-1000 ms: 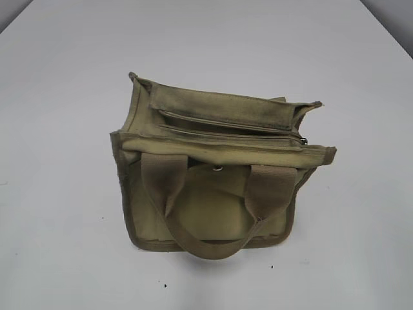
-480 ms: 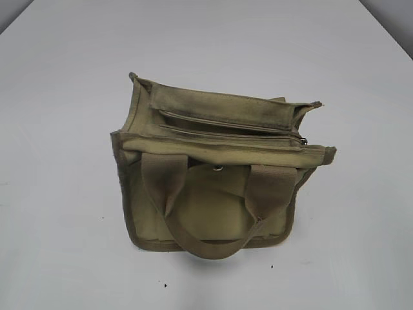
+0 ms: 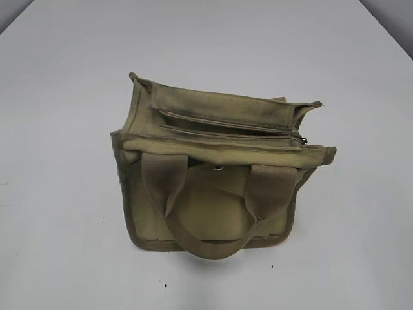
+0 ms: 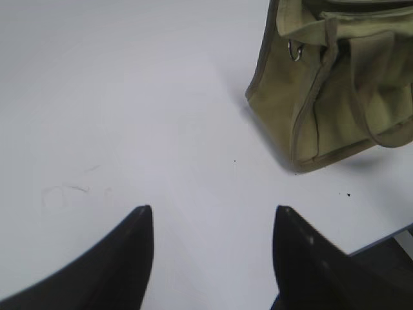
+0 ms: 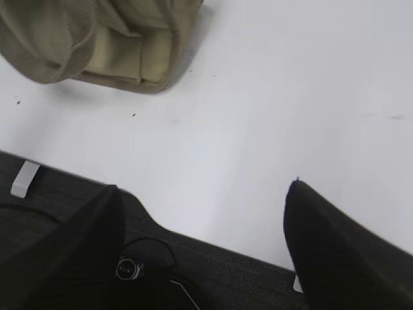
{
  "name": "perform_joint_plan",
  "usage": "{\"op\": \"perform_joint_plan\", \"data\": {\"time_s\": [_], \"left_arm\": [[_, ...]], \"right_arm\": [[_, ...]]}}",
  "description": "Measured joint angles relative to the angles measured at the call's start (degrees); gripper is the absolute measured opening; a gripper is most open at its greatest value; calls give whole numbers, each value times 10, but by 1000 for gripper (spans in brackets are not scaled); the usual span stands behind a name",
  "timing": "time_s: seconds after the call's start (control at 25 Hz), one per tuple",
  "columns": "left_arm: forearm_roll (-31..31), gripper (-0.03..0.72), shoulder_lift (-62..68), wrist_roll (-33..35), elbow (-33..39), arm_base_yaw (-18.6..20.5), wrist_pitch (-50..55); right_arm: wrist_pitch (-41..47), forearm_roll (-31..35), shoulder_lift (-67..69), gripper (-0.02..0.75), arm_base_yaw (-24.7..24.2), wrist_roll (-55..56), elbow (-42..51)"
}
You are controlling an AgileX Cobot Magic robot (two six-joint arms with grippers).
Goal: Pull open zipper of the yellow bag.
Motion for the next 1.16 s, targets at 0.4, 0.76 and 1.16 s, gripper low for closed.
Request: {"op": "perform_joint_plan", "data": {"time_s": [0.4,0.76,1.16], "left_arm": [[0,454,-5,0,0,168,0],[1,454,-5,0,0,188,0],[1,454,-5,0,0,188,0]], "right_arm": [[-2,1,-117,594,-98,0,0],[-4,2,-118,594,-98,0,0],[-4,2,-118,594,-98,0,0]]}}
